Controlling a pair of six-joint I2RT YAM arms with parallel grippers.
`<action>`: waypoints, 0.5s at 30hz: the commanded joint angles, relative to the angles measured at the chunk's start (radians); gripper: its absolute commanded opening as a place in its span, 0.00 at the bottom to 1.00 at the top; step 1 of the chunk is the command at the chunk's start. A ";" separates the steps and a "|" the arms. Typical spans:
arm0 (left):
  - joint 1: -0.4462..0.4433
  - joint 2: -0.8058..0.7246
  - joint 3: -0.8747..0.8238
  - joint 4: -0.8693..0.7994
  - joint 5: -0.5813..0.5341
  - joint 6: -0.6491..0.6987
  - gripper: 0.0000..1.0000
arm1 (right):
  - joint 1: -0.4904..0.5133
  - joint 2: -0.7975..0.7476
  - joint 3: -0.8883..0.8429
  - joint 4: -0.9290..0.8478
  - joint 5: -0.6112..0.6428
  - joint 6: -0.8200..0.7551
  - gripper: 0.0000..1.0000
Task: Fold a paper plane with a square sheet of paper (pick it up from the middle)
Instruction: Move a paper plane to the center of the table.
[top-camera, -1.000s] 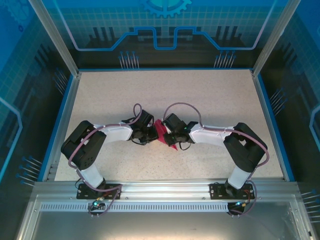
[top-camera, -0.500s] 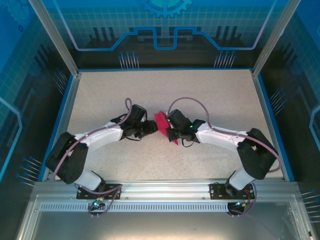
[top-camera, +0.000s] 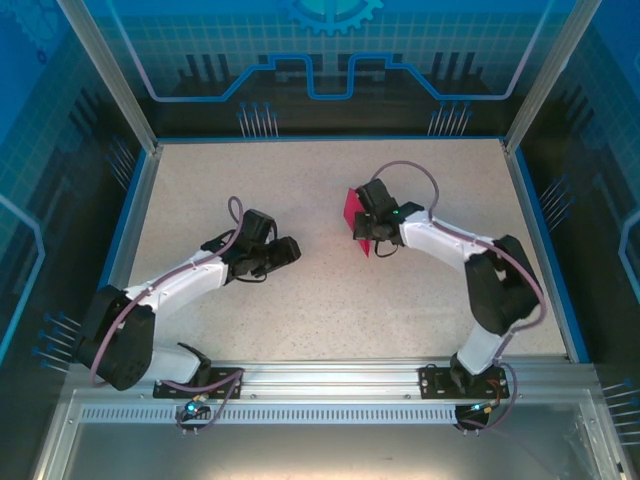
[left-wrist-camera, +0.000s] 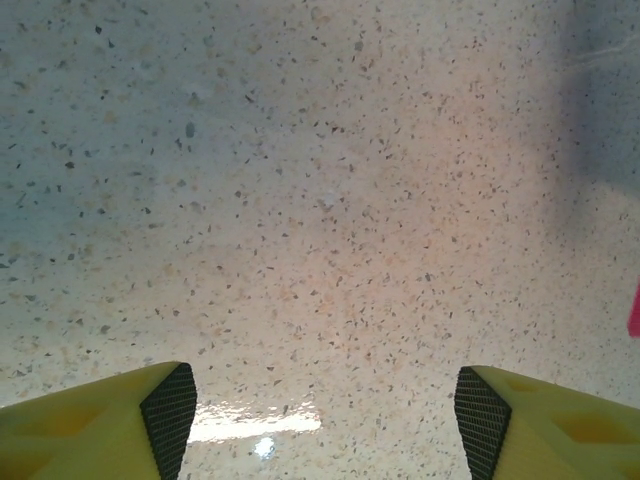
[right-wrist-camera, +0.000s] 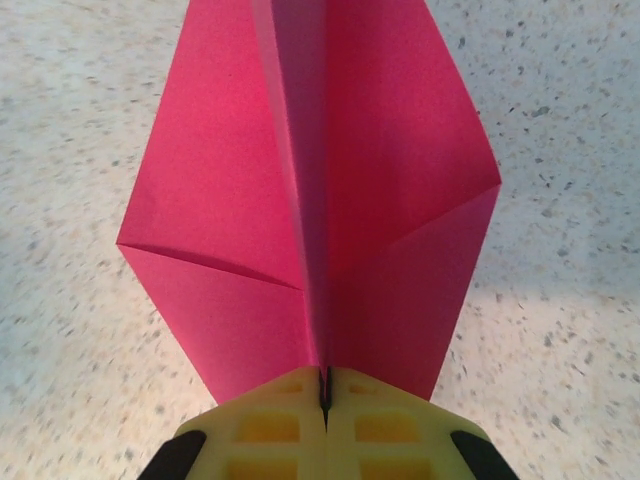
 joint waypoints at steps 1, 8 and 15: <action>0.007 -0.008 -0.018 -0.017 -0.018 0.019 0.73 | -0.018 0.088 0.095 -0.082 0.022 0.053 0.02; 0.007 0.005 -0.029 -0.004 -0.013 0.015 0.74 | -0.026 0.234 0.218 -0.137 0.042 0.045 0.10; 0.007 0.020 -0.027 -0.002 -0.014 0.019 0.74 | -0.019 0.304 0.270 -0.168 0.038 0.005 0.19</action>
